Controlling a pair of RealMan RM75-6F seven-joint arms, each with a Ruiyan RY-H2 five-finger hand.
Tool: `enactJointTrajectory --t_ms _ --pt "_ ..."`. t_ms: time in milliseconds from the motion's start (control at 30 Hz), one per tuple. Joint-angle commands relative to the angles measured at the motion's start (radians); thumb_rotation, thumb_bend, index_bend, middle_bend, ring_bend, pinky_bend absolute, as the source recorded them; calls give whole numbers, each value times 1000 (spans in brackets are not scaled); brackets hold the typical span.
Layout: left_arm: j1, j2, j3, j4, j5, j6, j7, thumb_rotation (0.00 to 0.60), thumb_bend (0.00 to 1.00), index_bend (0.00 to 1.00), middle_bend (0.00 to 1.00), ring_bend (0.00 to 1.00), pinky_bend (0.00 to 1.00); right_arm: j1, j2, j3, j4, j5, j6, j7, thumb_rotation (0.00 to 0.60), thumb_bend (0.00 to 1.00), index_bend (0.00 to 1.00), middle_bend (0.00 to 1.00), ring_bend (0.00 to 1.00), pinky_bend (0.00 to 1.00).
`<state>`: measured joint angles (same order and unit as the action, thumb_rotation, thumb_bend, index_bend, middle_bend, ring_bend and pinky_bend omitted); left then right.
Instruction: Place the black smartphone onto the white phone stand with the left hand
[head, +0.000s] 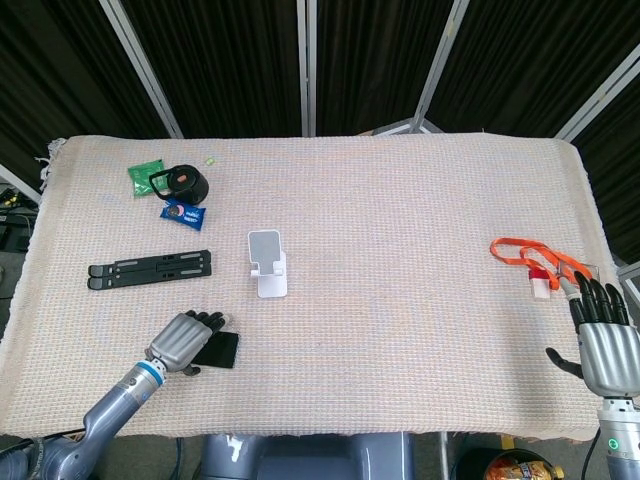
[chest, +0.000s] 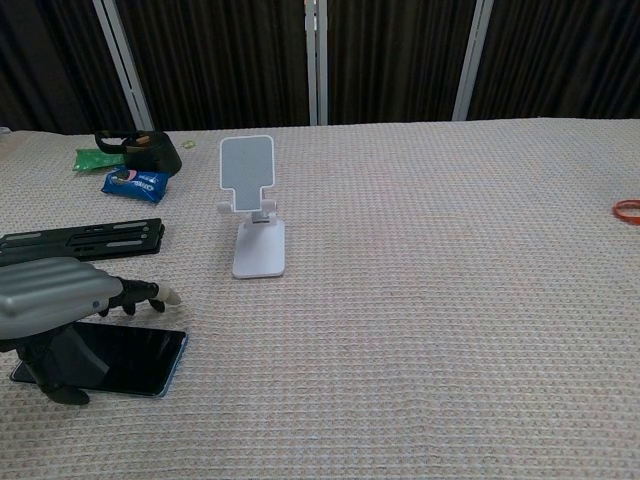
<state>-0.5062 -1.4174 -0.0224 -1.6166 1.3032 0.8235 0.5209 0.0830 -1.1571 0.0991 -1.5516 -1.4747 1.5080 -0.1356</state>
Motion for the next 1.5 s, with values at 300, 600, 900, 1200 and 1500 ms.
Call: enactJointTrajectory --t_ms 300,600,900,1200,1500 --pt "-7 19 27 -43 -29 52 40 600 93 455 428 489 530 1 1 -2 -2 3 -5 1 600 0 0 0 0 0" --pt "3 83 46 -58 120 148 -76 600 99 467 433 494 533 2 2 -3 -9 2 -7 -6 600 0 0 0 0 0" --pt "-79 79 -3 124 466 349 -127 600 95 499 445 506 540 3 -1 2 -2 22 -17 -9 600 0 0 0 0 0" --pt "-283 38 -30 426 688 365 -187 600 94 514 446 506 539 6 -1 24 12 72 -32 -7 600 0 0 0 0 0" --pt "-500 47 17 665 859 326 -226 600 100 527 446 506 538 9 -11 37 48 132 -64 -9 600 0 0 0 0 0"
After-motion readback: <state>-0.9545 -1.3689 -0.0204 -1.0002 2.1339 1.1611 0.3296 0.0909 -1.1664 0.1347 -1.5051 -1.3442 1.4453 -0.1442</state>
